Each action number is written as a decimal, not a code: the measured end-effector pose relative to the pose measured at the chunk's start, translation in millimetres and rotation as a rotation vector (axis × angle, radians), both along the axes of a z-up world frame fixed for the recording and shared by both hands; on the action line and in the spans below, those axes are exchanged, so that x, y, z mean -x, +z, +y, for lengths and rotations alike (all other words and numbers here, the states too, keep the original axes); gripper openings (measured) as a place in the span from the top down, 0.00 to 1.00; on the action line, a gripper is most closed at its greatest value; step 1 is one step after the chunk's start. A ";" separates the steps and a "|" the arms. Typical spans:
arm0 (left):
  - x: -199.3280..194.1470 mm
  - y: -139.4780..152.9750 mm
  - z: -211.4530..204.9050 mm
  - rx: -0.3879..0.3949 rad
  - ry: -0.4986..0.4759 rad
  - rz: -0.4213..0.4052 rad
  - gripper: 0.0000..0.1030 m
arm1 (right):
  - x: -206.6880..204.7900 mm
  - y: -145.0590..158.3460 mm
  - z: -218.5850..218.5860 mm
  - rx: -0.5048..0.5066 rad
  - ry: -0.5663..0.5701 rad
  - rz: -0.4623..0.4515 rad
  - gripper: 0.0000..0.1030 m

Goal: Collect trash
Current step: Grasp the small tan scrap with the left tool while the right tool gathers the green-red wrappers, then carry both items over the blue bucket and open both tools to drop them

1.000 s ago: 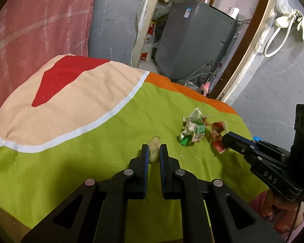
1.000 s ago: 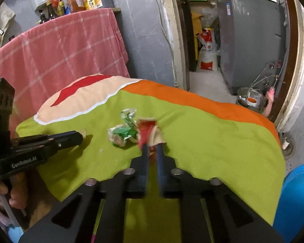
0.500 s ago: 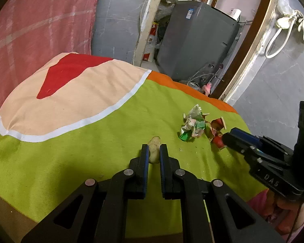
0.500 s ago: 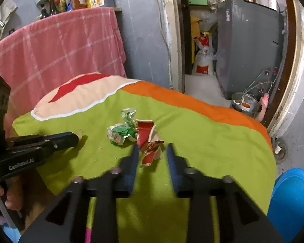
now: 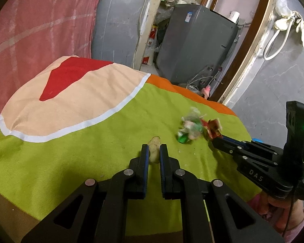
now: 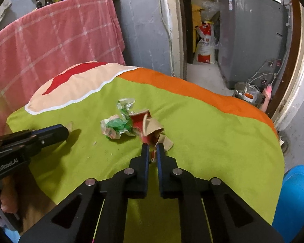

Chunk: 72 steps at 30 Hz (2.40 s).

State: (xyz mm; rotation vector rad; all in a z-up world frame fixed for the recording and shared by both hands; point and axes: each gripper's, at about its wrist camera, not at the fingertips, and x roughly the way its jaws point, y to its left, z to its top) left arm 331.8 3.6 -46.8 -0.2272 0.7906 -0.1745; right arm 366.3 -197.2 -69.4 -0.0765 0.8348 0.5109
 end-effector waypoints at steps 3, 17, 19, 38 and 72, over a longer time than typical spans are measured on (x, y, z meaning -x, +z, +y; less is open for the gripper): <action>1.1 1.2 -0.8 -0.001 -0.001 -0.003 0.93 | 2.9 2.2 -6.1 -0.023 -0.015 -0.008 0.96; 7.1 9.4 3.0 -0.011 0.044 -0.023 0.93 | -2.0 11.2 12.0 -0.065 0.038 -0.015 0.55; 7.5 10.6 4.6 -0.008 0.050 -0.026 0.93 | -2.8 12.4 16.5 -0.070 0.055 -0.013 0.50; 4.7 10.1 20.7 0.029 0.077 -0.018 0.93 | -25.0 -5.5 49.4 0.016 0.097 0.018 0.78; 74.7 106.3 -144.7 0.087 -0.194 -0.466 0.93 | 160.9 126.7 -125.8 -0.023 -0.211 -0.616 0.88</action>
